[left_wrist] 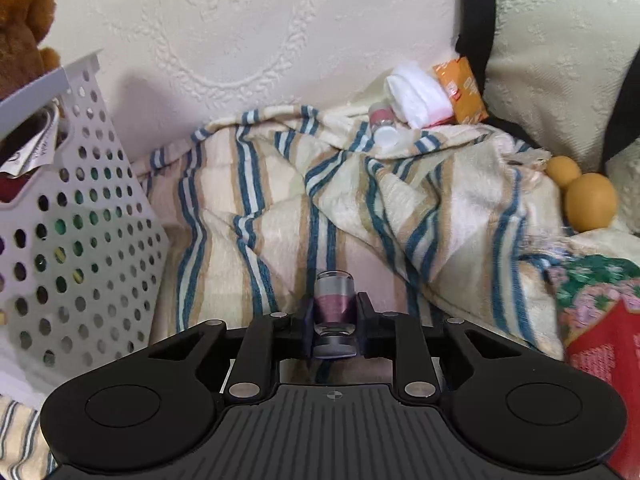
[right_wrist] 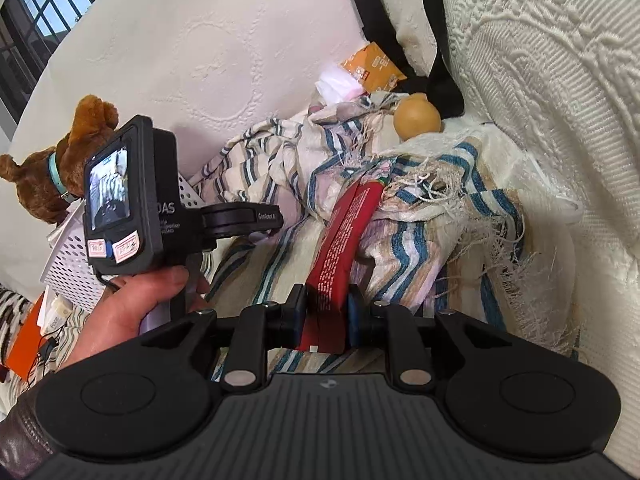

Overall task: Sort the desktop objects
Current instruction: 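Carry the bottle and red bar toward the basket with both grippers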

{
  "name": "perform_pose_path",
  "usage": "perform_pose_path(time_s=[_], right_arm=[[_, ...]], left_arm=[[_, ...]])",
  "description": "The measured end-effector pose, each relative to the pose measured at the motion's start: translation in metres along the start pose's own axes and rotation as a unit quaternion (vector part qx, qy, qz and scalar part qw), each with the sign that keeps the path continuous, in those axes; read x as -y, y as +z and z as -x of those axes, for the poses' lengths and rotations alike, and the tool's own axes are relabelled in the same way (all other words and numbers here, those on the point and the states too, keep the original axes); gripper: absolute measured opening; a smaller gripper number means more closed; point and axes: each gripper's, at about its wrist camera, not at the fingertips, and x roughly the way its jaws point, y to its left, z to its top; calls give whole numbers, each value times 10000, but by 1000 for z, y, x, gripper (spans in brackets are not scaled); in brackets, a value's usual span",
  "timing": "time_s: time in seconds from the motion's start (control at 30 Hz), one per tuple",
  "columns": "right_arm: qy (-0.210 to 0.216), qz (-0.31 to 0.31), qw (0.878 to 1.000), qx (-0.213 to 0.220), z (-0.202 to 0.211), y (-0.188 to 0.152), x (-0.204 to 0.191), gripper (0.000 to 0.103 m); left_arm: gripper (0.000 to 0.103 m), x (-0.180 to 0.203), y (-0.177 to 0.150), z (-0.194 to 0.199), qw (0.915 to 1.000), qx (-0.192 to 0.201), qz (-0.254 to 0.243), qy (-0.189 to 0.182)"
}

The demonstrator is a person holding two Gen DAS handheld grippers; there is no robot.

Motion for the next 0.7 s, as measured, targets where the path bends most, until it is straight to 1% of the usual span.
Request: perform_pose_path(time_s=[0.07,0.1,0.13,0.2,0.27,0.33,0.37,0.4,0.47,0.57,0.63,0.7], right_arm=[[-41,88,9998,151,6,0,-4,20],[-35,169,9995,259,11,1,-6,17],[-5,236,9989,399,16,2,-9,15],[119,266,9982,526,23,4,-12,15],[191,269,9977,590,26,5,-14,15],[284,250,9979,519,23,7,-17,15],[279,230,9980,515,21,7,-17,15],[256,199,9983,485,19,8,-17,18],[175,-35,9995,243,6,10,-10,22],[61,-337,9994,-71,-18,12,2,28],[75,-380,9992,-2,-27,14,5,27],[7,-352,9994,52,-32,17,3,25]], left_arm=[[16,-7,-4,12,9996,47,178,-194],[16,-11,-5,19,9989,70,304,-343],[16,-16,-7,27,9976,70,440,-522],[16,-23,-11,39,9951,36,628,-763],[16,-27,-15,50,9932,17,725,-913],[17,-31,-19,62,9927,51,701,-985],[17,-32,-21,67,9929,44,701,-959],[17,-34,-21,70,9932,31,690,-942],[17,-38,-24,74,9931,-20,630,-984],[17,-35,-29,66,9933,-216,578,-974],[17,-28,-33,63,9929,-281,584,-1001],[17,-21,-36,63,9917,-283,560,-1125]])
